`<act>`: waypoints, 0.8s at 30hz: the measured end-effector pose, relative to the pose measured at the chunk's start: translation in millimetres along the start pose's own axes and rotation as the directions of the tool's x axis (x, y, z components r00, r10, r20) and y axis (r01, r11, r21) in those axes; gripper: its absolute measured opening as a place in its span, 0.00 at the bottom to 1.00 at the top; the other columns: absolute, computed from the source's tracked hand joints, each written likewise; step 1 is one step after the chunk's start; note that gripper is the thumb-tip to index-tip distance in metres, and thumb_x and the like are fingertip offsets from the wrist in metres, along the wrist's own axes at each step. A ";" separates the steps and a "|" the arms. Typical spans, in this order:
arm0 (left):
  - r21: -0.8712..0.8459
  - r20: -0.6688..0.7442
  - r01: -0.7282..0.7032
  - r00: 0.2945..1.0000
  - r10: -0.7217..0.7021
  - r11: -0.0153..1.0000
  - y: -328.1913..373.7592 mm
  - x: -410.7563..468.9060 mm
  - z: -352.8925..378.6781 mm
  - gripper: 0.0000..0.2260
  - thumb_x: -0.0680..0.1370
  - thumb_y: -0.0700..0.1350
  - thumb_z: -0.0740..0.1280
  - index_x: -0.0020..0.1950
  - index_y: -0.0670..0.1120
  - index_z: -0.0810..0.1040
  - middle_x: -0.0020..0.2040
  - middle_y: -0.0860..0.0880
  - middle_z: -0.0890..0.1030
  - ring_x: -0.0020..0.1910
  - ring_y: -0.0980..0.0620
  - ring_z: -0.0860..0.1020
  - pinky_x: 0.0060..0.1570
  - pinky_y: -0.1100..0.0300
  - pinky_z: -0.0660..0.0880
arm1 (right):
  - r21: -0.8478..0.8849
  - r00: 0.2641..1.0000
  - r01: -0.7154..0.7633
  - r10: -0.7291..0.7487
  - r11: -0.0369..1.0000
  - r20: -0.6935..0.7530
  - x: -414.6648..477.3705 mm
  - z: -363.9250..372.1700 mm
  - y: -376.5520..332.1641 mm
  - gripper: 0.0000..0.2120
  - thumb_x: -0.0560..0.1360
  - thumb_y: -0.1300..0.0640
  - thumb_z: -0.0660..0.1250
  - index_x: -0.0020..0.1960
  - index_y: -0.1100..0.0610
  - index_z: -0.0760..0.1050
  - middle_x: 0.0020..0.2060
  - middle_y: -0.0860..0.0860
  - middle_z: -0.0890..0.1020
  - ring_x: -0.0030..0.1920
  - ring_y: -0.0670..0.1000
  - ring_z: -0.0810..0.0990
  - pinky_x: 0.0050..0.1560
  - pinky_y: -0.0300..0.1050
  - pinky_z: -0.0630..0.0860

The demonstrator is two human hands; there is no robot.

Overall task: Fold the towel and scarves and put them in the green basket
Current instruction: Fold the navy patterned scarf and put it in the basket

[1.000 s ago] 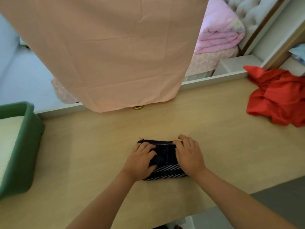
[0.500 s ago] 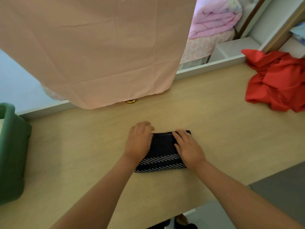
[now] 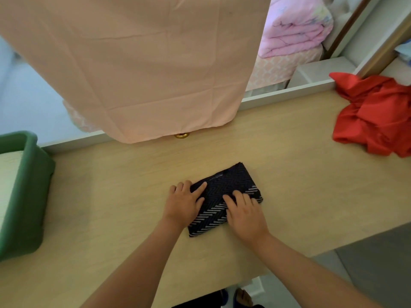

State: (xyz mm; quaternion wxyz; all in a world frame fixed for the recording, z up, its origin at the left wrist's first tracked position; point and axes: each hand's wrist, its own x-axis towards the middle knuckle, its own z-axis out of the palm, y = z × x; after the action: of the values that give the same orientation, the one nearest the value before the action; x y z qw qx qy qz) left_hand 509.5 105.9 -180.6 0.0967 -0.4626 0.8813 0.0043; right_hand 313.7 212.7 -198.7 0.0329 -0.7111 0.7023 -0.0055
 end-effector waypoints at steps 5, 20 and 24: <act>-0.102 0.122 0.057 0.992 -0.045 0.993 12.3 -32.5 -13.2 0.24 0.82 0.61 0.51 0.77 0.56 0.61 0.60 0.49 0.77 0.54 0.46 0.78 0.53 0.53 0.71 | 0.021 0.992 0.001 -0.004 1.000 0.128 10.6 -7.6 17.7 0.26 0.80 0.58 0.57 0.78 0.50 0.63 0.77 0.56 0.63 0.76 0.60 0.62 0.73 0.60 0.62; -0.114 -0.251 -0.270 0.939 0.235 0.956 57.8 -67.5 -14.5 0.09 0.78 0.46 0.58 0.52 0.48 0.77 0.50 0.50 0.79 0.50 0.47 0.76 0.46 0.54 0.74 | 0.135 0.866 0.454 -0.472 0.881 0.164 -55.4 -5.4 50.5 0.36 0.73 0.53 0.59 0.80 0.50 0.56 0.80 0.53 0.53 0.80 0.52 0.49 0.77 0.52 0.49; -0.156 0.065 -0.234 0.967 0.246 0.960 55.6 -62.9 -8.3 0.25 0.81 0.56 0.48 0.78 0.52 0.60 0.80 0.51 0.57 0.78 0.48 0.55 0.74 0.49 0.59 | 0.121 0.838 0.505 -0.519 0.854 0.165 -53.7 -8.1 47.7 0.34 0.73 0.44 0.62 0.78 0.50 0.61 0.78 0.54 0.60 0.79 0.53 0.57 0.76 0.52 0.52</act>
State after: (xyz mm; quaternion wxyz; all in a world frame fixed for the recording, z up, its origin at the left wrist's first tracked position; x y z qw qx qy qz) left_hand 497.5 188.2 -166.1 0.0981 -0.3576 0.9233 0.1002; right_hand 264.9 265.6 -191.2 0.1237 -0.8684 0.4794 0.0290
